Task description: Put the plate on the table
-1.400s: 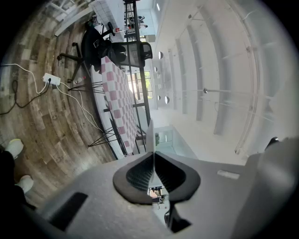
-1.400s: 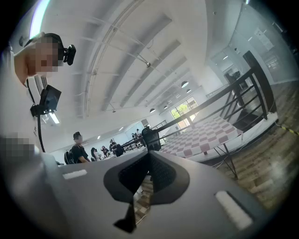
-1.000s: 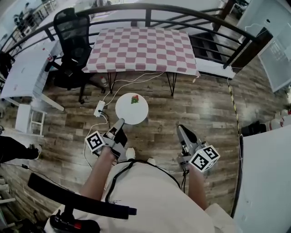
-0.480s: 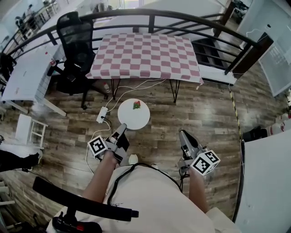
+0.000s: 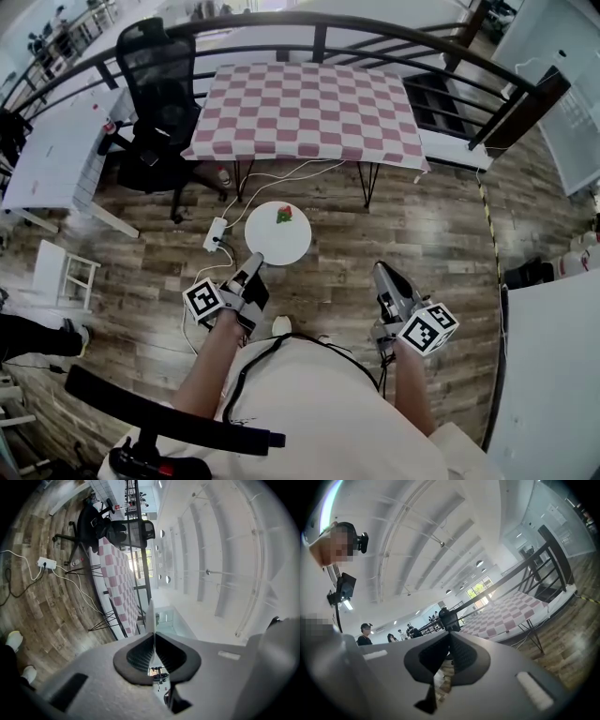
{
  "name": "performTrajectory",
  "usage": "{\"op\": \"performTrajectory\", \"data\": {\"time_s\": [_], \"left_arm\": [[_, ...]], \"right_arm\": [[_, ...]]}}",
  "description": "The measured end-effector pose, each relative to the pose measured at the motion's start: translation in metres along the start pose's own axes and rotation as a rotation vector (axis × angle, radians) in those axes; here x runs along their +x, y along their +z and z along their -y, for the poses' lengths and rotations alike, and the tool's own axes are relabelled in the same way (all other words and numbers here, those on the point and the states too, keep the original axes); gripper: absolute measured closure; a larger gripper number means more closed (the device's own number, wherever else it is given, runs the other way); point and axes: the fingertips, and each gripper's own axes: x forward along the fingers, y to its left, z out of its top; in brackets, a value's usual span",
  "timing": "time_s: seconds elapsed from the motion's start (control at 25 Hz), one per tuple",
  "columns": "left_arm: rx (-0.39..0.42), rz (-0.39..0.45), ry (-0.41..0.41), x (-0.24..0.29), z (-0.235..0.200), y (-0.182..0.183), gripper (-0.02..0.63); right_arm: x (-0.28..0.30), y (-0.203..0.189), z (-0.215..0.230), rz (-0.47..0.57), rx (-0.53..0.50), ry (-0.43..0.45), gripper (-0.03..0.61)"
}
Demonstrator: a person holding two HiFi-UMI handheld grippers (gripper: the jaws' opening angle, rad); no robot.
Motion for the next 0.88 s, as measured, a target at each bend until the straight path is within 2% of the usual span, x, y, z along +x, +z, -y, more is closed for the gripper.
{"op": "performTrajectory", "data": {"time_s": [0.4, 0.88], "left_arm": [[-0.008, -0.018, -0.008, 0.004, -0.007, 0.040, 0.594], [-0.019, -0.047, -0.010, -0.007, -0.017, 0.075, 0.594]], "right_arm": [[0.034, -0.004, -0.012, -0.027, -0.055, -0.020, 0.574], [0.052, -0.011, -0.022, 0.002, -0.061, -0.081, 0.572]]}}
